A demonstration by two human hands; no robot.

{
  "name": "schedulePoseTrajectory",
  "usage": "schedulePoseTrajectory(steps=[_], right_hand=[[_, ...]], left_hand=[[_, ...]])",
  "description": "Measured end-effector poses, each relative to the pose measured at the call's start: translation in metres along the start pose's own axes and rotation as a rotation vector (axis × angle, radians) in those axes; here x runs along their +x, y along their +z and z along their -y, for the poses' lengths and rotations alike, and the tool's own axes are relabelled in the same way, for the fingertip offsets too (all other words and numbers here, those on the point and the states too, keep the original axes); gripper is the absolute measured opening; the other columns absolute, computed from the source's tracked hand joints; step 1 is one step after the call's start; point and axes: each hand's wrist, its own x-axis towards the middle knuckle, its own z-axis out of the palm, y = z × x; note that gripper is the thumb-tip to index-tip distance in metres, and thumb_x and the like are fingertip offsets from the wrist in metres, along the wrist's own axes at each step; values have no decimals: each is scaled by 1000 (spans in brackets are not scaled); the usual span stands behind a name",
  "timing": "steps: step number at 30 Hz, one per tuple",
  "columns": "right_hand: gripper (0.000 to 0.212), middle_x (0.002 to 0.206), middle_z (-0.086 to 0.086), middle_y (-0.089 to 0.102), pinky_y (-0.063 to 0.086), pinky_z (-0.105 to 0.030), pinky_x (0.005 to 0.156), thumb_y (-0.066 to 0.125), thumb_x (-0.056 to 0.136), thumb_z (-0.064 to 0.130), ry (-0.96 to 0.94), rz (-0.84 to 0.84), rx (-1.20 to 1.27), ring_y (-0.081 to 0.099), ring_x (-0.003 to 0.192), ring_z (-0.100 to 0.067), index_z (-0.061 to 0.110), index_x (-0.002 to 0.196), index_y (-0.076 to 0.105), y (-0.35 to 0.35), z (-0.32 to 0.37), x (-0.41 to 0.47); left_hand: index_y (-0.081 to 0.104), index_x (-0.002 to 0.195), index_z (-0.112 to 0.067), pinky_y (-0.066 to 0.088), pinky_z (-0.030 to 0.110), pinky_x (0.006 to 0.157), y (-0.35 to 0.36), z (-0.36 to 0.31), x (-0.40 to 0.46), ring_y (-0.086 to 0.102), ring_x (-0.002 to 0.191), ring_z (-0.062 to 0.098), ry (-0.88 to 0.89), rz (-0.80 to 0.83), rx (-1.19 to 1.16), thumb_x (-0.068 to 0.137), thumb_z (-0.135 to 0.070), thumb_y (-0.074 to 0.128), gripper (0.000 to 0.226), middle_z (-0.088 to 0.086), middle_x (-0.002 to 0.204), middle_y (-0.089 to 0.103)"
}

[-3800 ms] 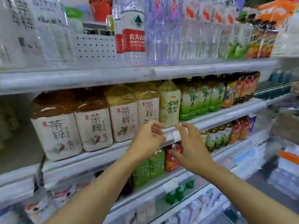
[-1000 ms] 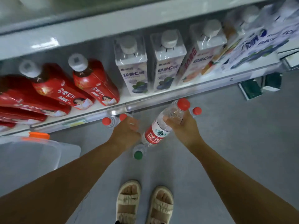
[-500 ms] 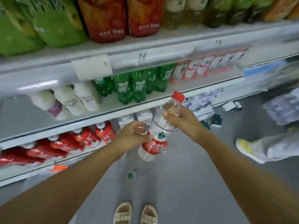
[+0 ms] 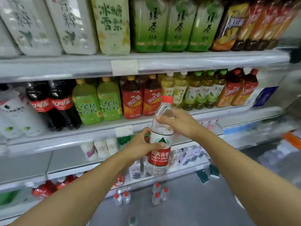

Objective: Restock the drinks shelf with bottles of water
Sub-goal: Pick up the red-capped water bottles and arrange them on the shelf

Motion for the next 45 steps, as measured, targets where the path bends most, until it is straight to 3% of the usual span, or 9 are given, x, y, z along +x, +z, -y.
schedulePoseTrajectory(steps=[3, 8, 11, 14, 22, 27, 32, 38, 45], right_hand=[[36, 105, 7, 69, 49, -41, 92, 63, 80, 53, -115, 2, -67, 63, 98, -10, 26, 103, 65, -14, 43, -8], [10, 97, 10, 65, 51, -30, 79, 62, 87, 40, -295, -64, -108, 61, 88, -7, 33, 86, 56, -23, 113, -13], [29, 106, 12, 60, 48, -27, 76, 57, 84, 54, -316, -76, -84, 58, 93, -4, 33, 103, 51, -22, 147, -5], [58, 113, 10, 60, 49, -38, 91, 52, 76, 71, -350, -94, -34, 57, 104, -9, 27, 115, 51, -23, 185, 0], [52, 135, 6, 48, 35, -24, 96, 62, 87, 36, -490, -277, -230, 45, 118, -7, 24, 133, 42, -17, 274, 17], [61, 141, 3, 40, 34, -31, 107, 65, 85, 35, -509, -416, -337, 38, 128, -12, 22, 138, 38, 10, 322, 33], [61, 142, 4, 37, 29, -29, 105, 64, 86, 36, -505, -519, -405, 34, 130, -12, 24, 139, 35, 33, 356, 47], [62, 142, 5, 34, 29, -30, 108, 64, 87, 38, -478, -554, -413, 32, 129, -10, 26, 139, 33, 47, 381, 62], [65, 144, 5, 32, 26, -31, 111, 63, 87, 37, -514, -578, -464, 27, 133, -12, 24, 141, 30, 42, 402, 76]], left_hand=[[52, 120, -25, 55, 36, 82, -11, -32, -20, 64, 102, 23, 55, -48, -43, 75, -15, 78, 53, 6, 117, 63], [52, 120, -24, 54, 34, 80, -38, -82, -50, 63, 97, 17, 169, -145, -39, 77, -15, 76, 51, 0, 109, 64], [53, 117, -23, 54, 30, 75, -61, -110, -69, 64, 91, 13, 240, -218, -48, 77, -13, 74, 46, -3, 103, 65], [55, 118, -24, 55, 41, 83, -91, -136, -87, 65, 96, 20, 290, -284, -31, 77, -17, 76, 47, 1, 108, 66], [54, 117, -20, 53, 34, 73, -180, -199, -127, 64, 92, 19, 413, -379, -29, 78, -20, 74, 43, 3, 109, 64], [53, 96, -28, 51, 29, 64, -236, -230, -149, 64, 84, 14, 487, -372, -31, 80, -18, 72, 27, -3, 96, 65], [54, 106, -24, 51, 23, 58, -284, -254, -166, 66, 82, 12, 530, -363, 25, 80, -21, 73, 32, -3, 98, 66], [51, 115, -22, 56, 32, 72, -321, -294, -175, 67, 86, 17, 556, -316, 29, 79, -22, 73, 42, 1, 102, 66], [51, 120, -11, 47, 26, 58, -339, -372, -182, 63, 75, 12, 671, -360, 56, 83, -24, 68, 43, 2, 92, 66]])
